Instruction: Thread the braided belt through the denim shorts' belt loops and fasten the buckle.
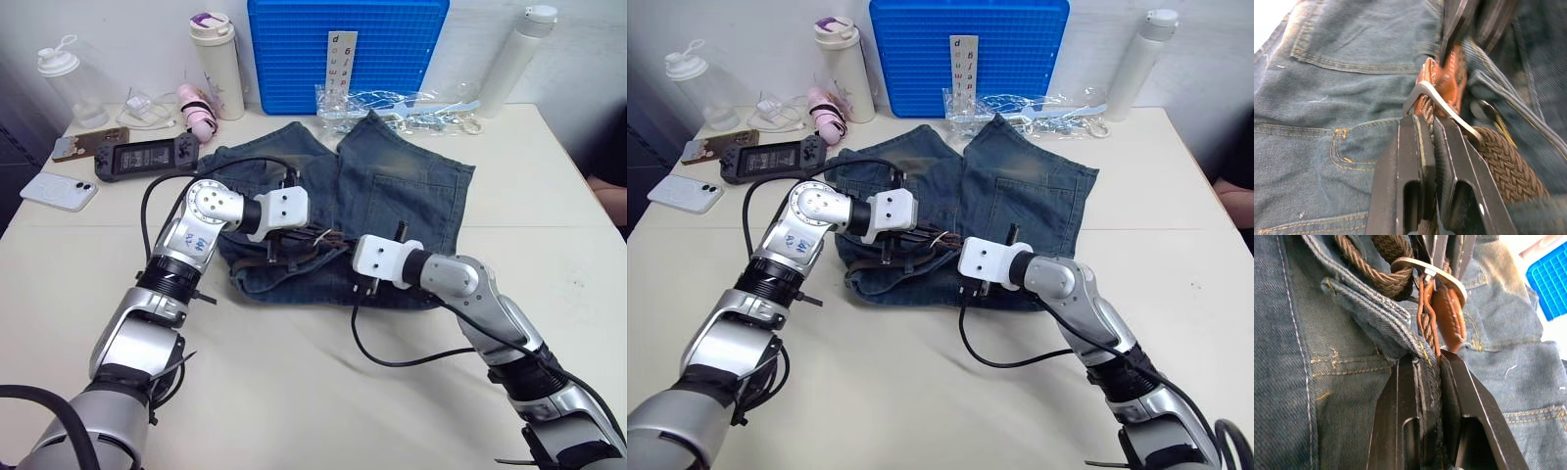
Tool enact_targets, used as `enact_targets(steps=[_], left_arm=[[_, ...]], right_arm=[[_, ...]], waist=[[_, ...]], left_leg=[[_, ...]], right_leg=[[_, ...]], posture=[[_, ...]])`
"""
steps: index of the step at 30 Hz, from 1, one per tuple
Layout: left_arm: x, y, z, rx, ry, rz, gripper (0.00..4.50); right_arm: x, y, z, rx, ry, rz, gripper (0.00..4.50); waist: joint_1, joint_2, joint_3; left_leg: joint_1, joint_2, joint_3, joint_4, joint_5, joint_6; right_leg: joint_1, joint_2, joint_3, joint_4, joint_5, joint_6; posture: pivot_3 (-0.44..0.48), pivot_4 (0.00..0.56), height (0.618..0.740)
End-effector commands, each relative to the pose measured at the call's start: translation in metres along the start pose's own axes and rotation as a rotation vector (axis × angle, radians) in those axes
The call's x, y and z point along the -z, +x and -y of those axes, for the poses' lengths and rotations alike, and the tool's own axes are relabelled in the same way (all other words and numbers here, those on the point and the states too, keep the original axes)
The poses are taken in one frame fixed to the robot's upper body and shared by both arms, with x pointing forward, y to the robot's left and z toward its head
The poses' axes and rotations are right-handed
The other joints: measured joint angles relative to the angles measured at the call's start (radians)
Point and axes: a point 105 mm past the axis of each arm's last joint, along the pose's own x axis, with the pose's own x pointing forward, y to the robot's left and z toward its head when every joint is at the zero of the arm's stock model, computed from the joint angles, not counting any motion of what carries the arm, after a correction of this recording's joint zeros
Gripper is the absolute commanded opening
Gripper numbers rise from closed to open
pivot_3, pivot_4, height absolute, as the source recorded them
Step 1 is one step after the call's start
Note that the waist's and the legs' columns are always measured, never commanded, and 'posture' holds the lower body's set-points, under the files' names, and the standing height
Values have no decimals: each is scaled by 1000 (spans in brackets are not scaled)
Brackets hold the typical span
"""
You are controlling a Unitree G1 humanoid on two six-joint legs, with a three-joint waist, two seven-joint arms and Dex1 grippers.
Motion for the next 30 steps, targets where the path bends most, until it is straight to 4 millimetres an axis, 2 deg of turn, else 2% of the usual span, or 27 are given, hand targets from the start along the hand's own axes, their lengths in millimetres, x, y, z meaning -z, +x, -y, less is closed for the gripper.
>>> enact_targets(steps=[1, 2, 6, 8, 9, 11, 12, 16, 19, 23, 26, 30], left_arm=[[-15, 16, 8, -5, -9, 78, 0], [-13, 17, 10, -5, -14, 68, 0], [-6, 15, 13, -17, -33, 48, 0], [-4, 13, 13, -20, -37, 45, 0], [-3, 12, 13, -21, -38, 43, 0], [-2, 11, 13, -24, -40, 38, 0], [-2, 11, 13, -25, -40, 38, 0], [-4, 13, 15, -16, -41, 47, 0], [-7, 16, 15, -14, -40, 60, 0], [-11, 17, 15, -14, -36, 71, 0], [-12, 19, 15, -12, -37, 75, 0], [-13, 20, 16, -9, -35, 78, 0]], right_arm=[[-17, -4, -1, -6, 45, 63, 85], [-15, -6, -5, -24, 140, 62, 85], [-10, -19, -10, -58, 281, 72, 1748], [-9, -25, -6, -53, 291, 78, 2894], [-10, -28, -2, -47, 302, 87, 3196], [-12, -34, 7, -42, 331, 114, 4200], [-14, -40, 11, -62, 364, 137, 4450], [-8, -66, 44, -31, 386, 158, 4450], [2, -65, 57, 17, 325, 111, 4450], [12, -45, 50, 18, 274, 95, 4450], [20, -27, 37, 4, 241, 86, 4450], [19, -13, 31, 5, 212, 106, 4450]], waist=[[1, 0, 0], [2, 0, 0], [3, 0, 0], [2, 0, 0], [2, 0, 0], [2, 0, 0], [2, 0, 0], [3, 0, 0], [2, -1, 0], [2, -1, 0], [0, -1, 0], [1, -1, 0]], left_leg=[[0, 0, 0, 0, 0, 0], [0, 0, 0, 0, 0, 0], [0, 0, -1, 0, 0, 0], [-1, -1, -1, 1, 0, 0], [-1, -1, -1, 1, 0, 0], [0, -1, -1, 1, 0, 0], [0, -1, -1, 1, 0, 0], [0, -1, -1, 1, 0, 0], [0, -1, 0, 2, 0, 1], [0, -1, 0, 2, 0, 1], [0, -1, 1, 2, 0, 1], [-1, -1, 0, 2, 0, 1]], right_leg=[[0, 0, 0, 0, 0, 0], [0, 0, 0, 0, 0, 0], [0, 0, 0, 1, 0, 0], [0, 0, 0, 0, 0, 0], [0, -1, 0, 0, 0, 0], [0, -1, 0, 0, 0, 0], [0, 0, 0, 1, 0, 0], [0, -1, 0, 1, 0, 0], [0, -1, 0, 1, 0, 0], [0, -1, 0, 1, 0, 0], [0, -1, 0, 1, 0, 0], [0, -1, 0, 1, 0, 0]], posture=[[0, 150, 689], [0, 150, 689], [0, 150, 689], [0, 150, 689], [0, 150, 689], [0, 150, 689], [0, 150, 689], [0, 150, 689], [0, 150, 689], [0, 150, 689], [0, 150, 689], [0, 150, 689]])
